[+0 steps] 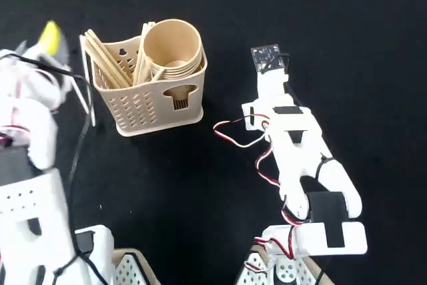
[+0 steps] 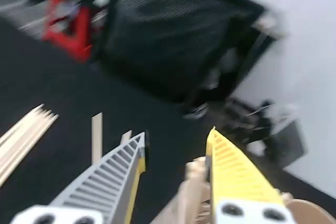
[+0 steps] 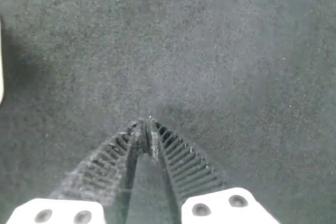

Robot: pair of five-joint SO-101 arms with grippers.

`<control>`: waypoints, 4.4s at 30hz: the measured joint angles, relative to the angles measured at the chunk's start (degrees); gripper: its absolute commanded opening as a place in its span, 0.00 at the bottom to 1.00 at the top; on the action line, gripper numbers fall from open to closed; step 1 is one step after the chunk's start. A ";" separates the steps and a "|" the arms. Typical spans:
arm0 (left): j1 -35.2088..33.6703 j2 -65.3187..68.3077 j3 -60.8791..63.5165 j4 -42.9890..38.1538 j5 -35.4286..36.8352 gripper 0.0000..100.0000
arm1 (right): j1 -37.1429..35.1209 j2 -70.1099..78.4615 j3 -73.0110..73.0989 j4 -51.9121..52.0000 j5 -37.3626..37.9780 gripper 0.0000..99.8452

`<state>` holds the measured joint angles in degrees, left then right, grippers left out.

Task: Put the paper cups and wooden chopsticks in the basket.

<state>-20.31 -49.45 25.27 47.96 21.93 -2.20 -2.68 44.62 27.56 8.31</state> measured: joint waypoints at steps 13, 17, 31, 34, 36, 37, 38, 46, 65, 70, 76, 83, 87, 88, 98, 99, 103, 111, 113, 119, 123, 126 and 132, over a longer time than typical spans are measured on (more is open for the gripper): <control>-7.65 42.64 -29.01 18.02 -0.44 0.20 | 0.00 0.00 0.00 0.00 0.00 0.01; -7.74 57.23 -37.71 18.02 -0.53 0.20 | 0.00 0.00 0.00 0.00 0.00 0.01; -7.74 96.26 -73.76 18.02 -0.53 0.19 | 0.00 0.00 0.00 0.00 2.11 0.01; -7.65 103.47 -81.23 19.34 -0.35 0.19 | 0.00 0.00 0.00 0.00 2.29 0.01; -7.47 107.87 -85.71 20.75 -0.44 0.19 | 0.00 0.00 0.00 0.00 2.46 0.01; -7.47 110.07 -87.82 21.27 -0.44 0.19 | 0.00 0.00 0.00 0.00 2.46 0.01; -7.47 112.09 -89.85 21.63 -0.44 0.19 | 0.00 0.00 -0.09 0.00 2.46 0.01; -7.47 121.76 -100.84 24.62 -2.37 0.11 | 0.00 0.00 -0.09 0.00 2.46 0.01; -6.59 122.46 -117.54 47.91 -3.96 0.03 | 0.00 0.00 -0.09 0.00 2.46 0.01; -6.15 119.47 -117.89 52.31 -3.87 0.03 | 0.00 0.00 -0.09 0.00 2.46 0.01; -6.15 109.01 -113.41 52.84 -3.87 0.03 | 0.00 0.00 -0.09 0.00 2.46 0.01; -6.15 85.80 -91.78 53.01 -3.87 0.03 | 0.00 0.00 -0.09 0.00 2.46 0.01; -6.15 70.51 -79.74 52.66 -3.87 0.03 | 0.00 0.00 -0.09 0.00 2.46 0.01; -6.15 66.99 -77.01 52.13 -3.87 0.03 | 0.00 0.00 -0.09 0.00 2.46 0.01; -6.15 34.64 -45.36 38.77 -4.04 0.03 | 0.00 0.00 -0.09 0.00 2.46 0.01; -6.15 30.77 -41.05 35.96 -4.04 0.03 | 0.00 0.00 -0.09 0.00 2.46 0.01; -3.78 15.38 -24.09 23.74 -6.15 0.03 | 0.00 0.00 -0.09 0.00 2.46 0.01; 9.41 -5.01 -0.97 -3.96 -10.46 0.03 | 0.00 0.00 -0.09 0.00 2.46 0.01; 11.87 -6.95 3.34 -11.78 -10.99 0.03 | 0.00 0.00 -0.09 0.00 2.46 0.01; 15.21 -8.00 14.42 -35.16 -11.16 0.03 | 0.00 0.00 -0.09 0.00 2.46 0.01; 15.38 -8.00 20.75 -43.60 -10.29 0.03 | 0.00 0.00 -0.09 0.00 2.46 0.01; 15.38 -8.00 25.67 -47.56 -8.26 0.03 | 0.00 0.00 -0.09 0.00 2.46 0.01; 15.38 -8.00 32.26 -52.66 -7.56 0.03 | 0.00 0.00 -0.09 0.00 2.46 0.01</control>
<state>-4.92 -57.45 57.54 -4.70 14.37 -2.20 -2.68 44.53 27.56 10.77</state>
